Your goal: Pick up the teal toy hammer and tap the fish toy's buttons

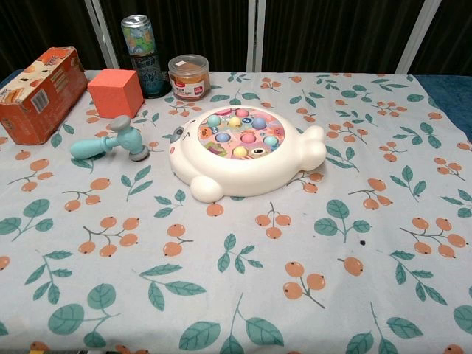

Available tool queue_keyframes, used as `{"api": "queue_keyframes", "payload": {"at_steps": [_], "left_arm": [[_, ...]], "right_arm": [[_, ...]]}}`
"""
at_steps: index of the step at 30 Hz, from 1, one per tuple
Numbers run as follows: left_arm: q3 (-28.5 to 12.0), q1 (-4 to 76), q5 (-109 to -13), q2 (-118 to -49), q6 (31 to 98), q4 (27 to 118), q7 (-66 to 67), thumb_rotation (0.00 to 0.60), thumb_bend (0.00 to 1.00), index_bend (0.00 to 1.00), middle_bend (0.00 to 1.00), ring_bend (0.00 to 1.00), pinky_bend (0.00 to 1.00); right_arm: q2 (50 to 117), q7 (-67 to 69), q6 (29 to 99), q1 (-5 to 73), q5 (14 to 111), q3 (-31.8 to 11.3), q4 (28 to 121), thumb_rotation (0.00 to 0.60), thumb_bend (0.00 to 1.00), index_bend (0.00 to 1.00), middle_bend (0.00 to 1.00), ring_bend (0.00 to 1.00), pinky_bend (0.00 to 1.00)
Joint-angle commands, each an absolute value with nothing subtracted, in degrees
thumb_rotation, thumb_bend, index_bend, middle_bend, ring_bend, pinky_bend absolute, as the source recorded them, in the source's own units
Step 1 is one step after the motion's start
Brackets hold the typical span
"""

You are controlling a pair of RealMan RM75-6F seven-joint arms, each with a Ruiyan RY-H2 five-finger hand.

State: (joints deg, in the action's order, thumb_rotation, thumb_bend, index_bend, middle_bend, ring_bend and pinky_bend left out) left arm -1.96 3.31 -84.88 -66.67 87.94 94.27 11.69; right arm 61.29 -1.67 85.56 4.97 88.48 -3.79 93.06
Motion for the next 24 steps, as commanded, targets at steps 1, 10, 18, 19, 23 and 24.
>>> {"api": "queue_keyframes", "payload": {"at_steps": [1, 10, 18, 19, 23, 24], "left_arm": [[-1.96, 3.03, -84.79, -67.04, 88.25, 94.48, 11.91, 0.6, 0.03, 0.24, 0.23, 0.1, 0.03], [-3.15, 5.36, -88.3, -67.38, 88.09, 96.08, 13.54, 0.6, 0.03, 0.25, 0.23, 0.12, 0.11], [-7.81, 15.45, -90.63, -67.36, 78.79, 97.51, 11.27, 0.6, 0.03, 0.28, 0.26, 0.18, 0.26], [-8.84, 17.61, -89.79, -67.67, 76.12, 97.1, 10.3, 0.6, 0.04, 0.28, 0.26, 0.19, 0.28], [-11.9, 24.52, -83.99, -69.13, 65.67, 94.65, 7.25, 0.6, 0.05, 0.28, 0.27, 0.2, 0.28], [-12.5, 25.89, -82.44, -69.72, 63.54, 93.79, 6.86, 0.6, 0.05, 0.28, 0.27, 0.2, 0.28]], "right_arm": [[61.36, -1.45, 85.72, 4.9, 88.65, -3.67, 92.93, 0.6, 0.0, 0.11, 0.19, 0.05, 0.11], [61.4, -0.34, 87.34, 4.15, 89.13, -3.57, 92.03, 0.6, 0.0, 0.11, 0.19, 0.05, 0.11], [60.81, -0.25, 88.88, 3.84, 89.89, -3.91, 91.83, 0.6, 0.0, 0.11, 0.19, 0.05, 0.11], [60.65, -0.36, 89.13, 3.82, 90.03, -3.99, 91.94, 0.6, 0.0, 0.11, 0.19, 0.05, 0.11], [60.29, -0.66, 89.62, 3.76, 90.28, -4.15, 92.35, 0.6, 0.0, 0.11, 0.19, 0.05, 0.11], [60.26, -0.74, 89.69, 3.74, 90.32, -4.16, 92.41, 0.6, 0.0, 0.11, 0.19, 0.05, 0.11]]}}
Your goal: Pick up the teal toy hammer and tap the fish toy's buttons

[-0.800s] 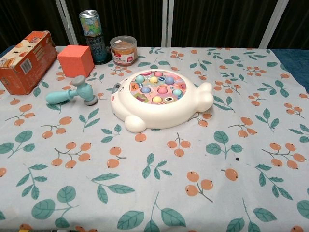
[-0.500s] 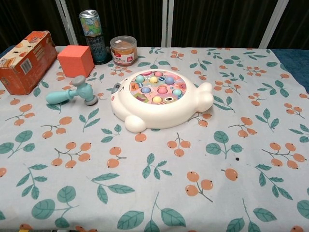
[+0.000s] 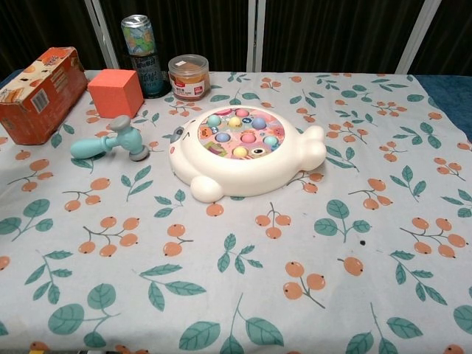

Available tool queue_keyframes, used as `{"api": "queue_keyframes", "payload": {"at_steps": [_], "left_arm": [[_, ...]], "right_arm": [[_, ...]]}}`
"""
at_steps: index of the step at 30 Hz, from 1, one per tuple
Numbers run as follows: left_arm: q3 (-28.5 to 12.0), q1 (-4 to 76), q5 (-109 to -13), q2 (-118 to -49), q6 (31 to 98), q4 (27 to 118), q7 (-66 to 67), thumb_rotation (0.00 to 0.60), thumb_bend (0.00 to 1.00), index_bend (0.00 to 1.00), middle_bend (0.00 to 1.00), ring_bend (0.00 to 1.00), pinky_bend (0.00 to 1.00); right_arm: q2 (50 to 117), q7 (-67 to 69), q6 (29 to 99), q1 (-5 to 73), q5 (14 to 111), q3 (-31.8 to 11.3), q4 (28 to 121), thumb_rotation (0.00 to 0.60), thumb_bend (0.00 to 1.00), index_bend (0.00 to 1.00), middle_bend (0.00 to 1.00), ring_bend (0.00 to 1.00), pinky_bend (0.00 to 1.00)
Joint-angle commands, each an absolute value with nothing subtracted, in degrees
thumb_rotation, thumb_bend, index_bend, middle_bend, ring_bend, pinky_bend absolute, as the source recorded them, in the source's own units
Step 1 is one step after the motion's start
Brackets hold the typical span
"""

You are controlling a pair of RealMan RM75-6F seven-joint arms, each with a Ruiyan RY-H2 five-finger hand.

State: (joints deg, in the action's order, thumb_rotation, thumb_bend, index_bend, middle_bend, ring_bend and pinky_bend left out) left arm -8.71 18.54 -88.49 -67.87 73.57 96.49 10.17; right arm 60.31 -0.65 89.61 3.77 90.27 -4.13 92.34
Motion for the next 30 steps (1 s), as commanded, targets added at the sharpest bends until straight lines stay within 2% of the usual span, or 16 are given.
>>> {"api": "queue_keyframes", "payload": {"at_steps": [1, 6, 13, 18, 30], "left_arm": [[-13.16, 27.55, -80.43, -70.67, 60.99, 92.48, 6.44, 0.6, 0.05, 0.29, 0.27, 0.2, 0.28], [-14.54, 33.06, -72.81, -76.16, 52.46, 85.21, 4.91, 0.6, 0.08, 0.29, 0.27, 0.2, 0.28], [-13.77, 37.18, -67.81, -81.14, 46.32, 79.13, 4.82, 0.6, 0.09, 0.29, 0.27, 0.2, 0.28], [-12.76, 38.56, -65.54, -82.84, 44.6, 77.57, 6.1, 0.6, 0.09, 0.29, 0.27, 0.2, 0.28], [-11.65, 39.6, -59.86, -86.04, 44.5, 75.01, 7.62, 0.6, 0.22, 0.37, 0.28, 0.2, 0.28]], "right_arm": [[60.26, -0.81, 89.73, 3.72, 90.34, -4.16, 92.46, 0.6, 0.0, 0.11, 0.19, 0.05, 0.11], [60.13, -1.11, 89.2, 3.78, 89.86, -4.15, 92.74, 0.6, 0.0, 0.11, 0.19, 0.05, 0.11], [59.96, -1.5, 88.15, 4.16, 89.24, -4.23, 93.21, 0.6, 0.0, 0.11, 0.19, 0.05, 0.11], [59.99, -1.59, 87.53, 4.45, 88.96, -4.28, 93.28, 0.6, 0.0, 0.11, 0.19, 0.05, 0.11], [60.23, -1.18, 86.63, 4.77, 88.35, -4.29, 92.95, 0.6, 0.0, 0.11, 0.19, 0.05, 0.11]]}}
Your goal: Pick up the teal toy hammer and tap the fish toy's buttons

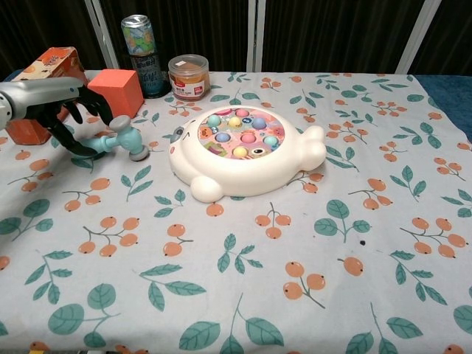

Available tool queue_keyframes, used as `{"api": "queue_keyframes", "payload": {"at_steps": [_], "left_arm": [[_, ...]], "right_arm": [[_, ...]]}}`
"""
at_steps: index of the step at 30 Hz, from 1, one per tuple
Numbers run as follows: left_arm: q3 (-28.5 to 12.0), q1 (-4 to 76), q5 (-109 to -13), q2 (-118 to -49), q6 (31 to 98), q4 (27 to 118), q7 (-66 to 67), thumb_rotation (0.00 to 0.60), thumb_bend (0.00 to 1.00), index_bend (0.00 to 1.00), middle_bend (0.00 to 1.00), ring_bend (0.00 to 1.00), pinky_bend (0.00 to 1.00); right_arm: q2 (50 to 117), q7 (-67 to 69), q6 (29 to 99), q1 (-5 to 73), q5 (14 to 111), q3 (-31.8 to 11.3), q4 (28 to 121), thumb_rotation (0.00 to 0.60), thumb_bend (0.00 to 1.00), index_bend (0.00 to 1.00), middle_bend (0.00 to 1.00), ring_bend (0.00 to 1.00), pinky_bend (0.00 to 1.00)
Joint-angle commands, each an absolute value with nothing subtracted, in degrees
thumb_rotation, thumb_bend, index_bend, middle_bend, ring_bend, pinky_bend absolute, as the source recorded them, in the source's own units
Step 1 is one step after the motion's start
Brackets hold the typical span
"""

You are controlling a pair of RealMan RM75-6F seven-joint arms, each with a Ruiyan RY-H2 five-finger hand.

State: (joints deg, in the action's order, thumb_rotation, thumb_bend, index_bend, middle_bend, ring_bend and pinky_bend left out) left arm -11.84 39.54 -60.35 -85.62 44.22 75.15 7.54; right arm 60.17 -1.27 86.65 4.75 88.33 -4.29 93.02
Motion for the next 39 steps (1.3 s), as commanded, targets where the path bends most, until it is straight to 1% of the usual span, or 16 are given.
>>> {"api": "queue_keyframes", "payload": {"at_steps": [1, 12, 17, 29, 39], "left_arm": [[-11.56, 39.63, -59.72, -86.2, 44.58, 75.01, 7.68, 0.6, 0.22, 0.38, 0.28, 0.2, 0.28], [-12.09, 40.63, -57.14, -87.99, 44.69, 74.97, 7.02, 0.6, 0.28, 0.4, 0.28, 0.2, 0.28], [-12.29, 40.91, -55.84, -88.56, 44.96, 74.94, 7.05, 0.6, 0.29, 0.43, 0.28, 0.2, 0.28], [-12.23, 41.27, -53.98, -88.79, 45.12, 76.43, 6.8, 0.6, 0.31, 0.44, 0.29, 0.2, 0.28], [-11.96, 41.69, -53.17, -89.47, 45.26, 75.67, 7.0, 0.6, 0.38, 0.47, 0.3, 0.2, 0.28]], "right_arm": [[60.28, -1.1, 86.59, 4.8, 88.35, -4.28, 92.88, 0.6, 0.0, 0.11, 0.19, 0.05, 0.11], [60.58, -0.49, 86.71, 4.59, 88.23, -4.09, 92.34, 0.6, 0.0, 0.11, 0.19, 0.05, 0.11], [60.61, -0.37, 86.82, 4.42, 88.14, -4.01, 92.24, 0.6, 0.0, 0.11, 0.19, 0.05, 0.11], [60.74, -0.04, 86.97, 4.16, 88.06, -3.86, 91.95, 0.6, 0.0, 0.11, 0.19, 0.05, 0.11], [60.75, 0.26, 86.92, 4.08, 87.9, -3.87, 91.71, 0.6, 0.0, 0.11, 0.2, 0.05, 0.11]]}}
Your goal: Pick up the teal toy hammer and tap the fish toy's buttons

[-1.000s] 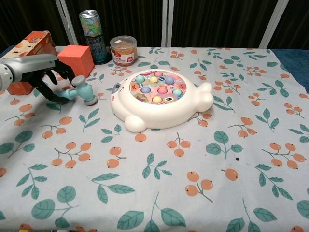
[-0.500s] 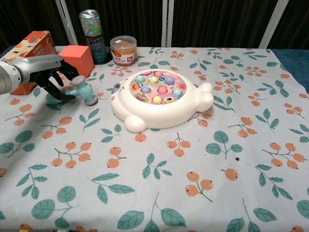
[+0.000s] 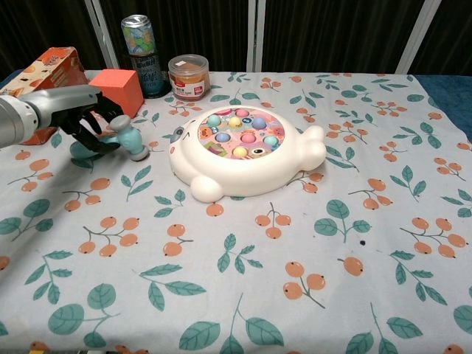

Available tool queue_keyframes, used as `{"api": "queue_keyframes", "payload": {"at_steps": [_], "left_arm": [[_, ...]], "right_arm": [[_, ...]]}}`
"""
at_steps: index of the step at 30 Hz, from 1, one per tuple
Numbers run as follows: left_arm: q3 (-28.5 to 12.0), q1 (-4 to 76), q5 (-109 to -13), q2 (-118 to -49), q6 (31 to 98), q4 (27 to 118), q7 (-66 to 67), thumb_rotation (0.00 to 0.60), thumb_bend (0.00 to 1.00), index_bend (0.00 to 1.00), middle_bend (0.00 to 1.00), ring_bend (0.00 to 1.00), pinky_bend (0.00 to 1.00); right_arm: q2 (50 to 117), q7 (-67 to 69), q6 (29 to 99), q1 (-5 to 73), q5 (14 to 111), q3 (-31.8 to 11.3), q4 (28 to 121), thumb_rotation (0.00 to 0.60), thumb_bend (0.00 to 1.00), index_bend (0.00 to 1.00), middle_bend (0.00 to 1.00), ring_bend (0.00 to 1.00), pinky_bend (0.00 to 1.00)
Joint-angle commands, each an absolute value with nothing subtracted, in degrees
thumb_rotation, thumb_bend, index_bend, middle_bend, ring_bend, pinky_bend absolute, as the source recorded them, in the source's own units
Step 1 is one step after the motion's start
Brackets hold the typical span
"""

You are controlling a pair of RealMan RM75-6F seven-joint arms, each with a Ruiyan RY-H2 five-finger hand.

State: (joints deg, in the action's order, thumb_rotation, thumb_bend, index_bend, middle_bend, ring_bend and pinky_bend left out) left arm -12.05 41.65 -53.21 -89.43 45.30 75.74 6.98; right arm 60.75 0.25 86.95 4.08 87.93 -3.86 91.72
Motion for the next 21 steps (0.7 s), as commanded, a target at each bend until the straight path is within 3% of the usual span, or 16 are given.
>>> {"api": "queue_keyframes", "payload": {"at_steps": [1, 21], "left_arm": [[-11.92, 41.76, -53.1, -89.54, 45.23, 75.56, 7.07, 0.6, 0.38, 0.47, 0.3, 0.2, 0.28], [-11.99, 41.41, -58.61, -89.77, 46.2, 73.28, 2.15, 0.6, 0.46, 0.58, 0.4, 0.27, 0.33]], "right_arm": [[60.76, 0.28, 86.89, 4.09, 87.88, -3.87, 91.68, 0.6, 0.0, 0.11, 0.2, 0.05, 0.11], [60.68, 0.04, 87.17, 3.79, 87.88, -3.79, 91.86, 0.6, 0.0, 0.11, 0.2, 0.05, 0.11]]}}
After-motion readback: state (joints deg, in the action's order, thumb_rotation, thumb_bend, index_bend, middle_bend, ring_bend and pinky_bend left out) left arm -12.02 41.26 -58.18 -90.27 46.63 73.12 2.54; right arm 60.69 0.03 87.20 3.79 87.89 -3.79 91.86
